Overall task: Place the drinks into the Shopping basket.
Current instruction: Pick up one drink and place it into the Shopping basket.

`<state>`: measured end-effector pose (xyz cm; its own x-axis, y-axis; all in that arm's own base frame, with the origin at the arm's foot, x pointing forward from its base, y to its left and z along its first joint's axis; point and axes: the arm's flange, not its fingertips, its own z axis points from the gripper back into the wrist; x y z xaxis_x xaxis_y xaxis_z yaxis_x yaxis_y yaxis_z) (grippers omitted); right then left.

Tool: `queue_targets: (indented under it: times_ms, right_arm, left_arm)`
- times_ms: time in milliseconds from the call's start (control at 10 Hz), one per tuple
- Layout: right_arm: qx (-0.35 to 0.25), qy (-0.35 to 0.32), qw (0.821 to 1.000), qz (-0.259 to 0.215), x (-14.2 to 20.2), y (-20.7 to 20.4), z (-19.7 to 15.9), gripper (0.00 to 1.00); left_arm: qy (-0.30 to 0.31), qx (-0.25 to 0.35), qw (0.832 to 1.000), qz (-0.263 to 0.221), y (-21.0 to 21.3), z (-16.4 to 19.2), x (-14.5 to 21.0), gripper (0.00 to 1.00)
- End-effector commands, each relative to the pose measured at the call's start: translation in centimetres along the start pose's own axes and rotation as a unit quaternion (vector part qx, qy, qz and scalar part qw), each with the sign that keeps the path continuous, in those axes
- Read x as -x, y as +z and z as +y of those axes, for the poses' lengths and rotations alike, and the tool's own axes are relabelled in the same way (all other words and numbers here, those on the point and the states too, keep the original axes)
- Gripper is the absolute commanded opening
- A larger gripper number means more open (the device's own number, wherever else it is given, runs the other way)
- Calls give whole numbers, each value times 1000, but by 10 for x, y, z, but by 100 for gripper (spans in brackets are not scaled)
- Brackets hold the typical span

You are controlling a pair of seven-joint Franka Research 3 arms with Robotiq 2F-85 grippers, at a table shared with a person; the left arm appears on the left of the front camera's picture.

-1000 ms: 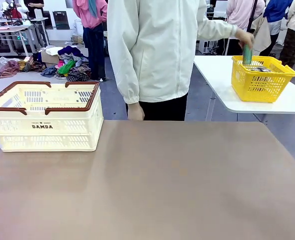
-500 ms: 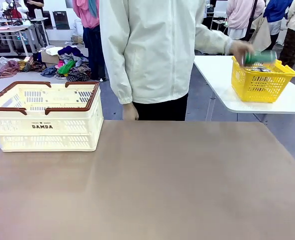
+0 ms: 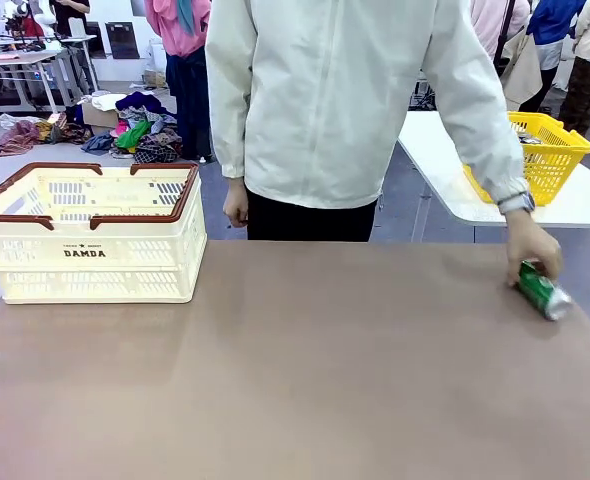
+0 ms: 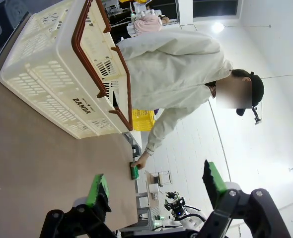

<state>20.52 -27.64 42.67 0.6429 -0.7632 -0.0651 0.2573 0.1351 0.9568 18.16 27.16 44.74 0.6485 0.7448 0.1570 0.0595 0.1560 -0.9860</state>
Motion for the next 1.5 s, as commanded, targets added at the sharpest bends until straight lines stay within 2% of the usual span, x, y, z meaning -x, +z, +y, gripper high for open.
queue_targets:
  times_ms: [0, 900, 1000, 1100, 1200, 1300, 1400]
  right_arm:
    - [-8, 7, 1000, 0, -1, 2, 1, 100]
    - [0, 0, 1000, 0, 0, 0, 0, 100]
    - [50, 33, 998, 9, 5, -17, 12, 100]
    - [105, 79, 990, 49, 7, -46, 29, 100]
    - [186, 117, 974, 54, 5, -77, 50, 100]
    - [249, 151, 955, 61, 4, -104, 65, 100]
    - [326, 210, 919, 67, 6, -134, 72, 100]
  left_arm:
    - [-9, 6, 1000, -1, 1, -1, -1, 100]
    - [-9, 6, 1000, -1, 1, -1, -1, 100]
    - [-9, 6, 1000, -1, 1, -1, -1, 100]
    - [-9, 6, 1000, -1, 1, -1, -1, 100]
    - [-9, 6, 1000, -1, 1, -1, -1, 100]
    - [-9, 6, 1000, -1, 1, -1, -1, 100]
    - [-9, 6, 1000, -1, 1, -1, -1, 100]
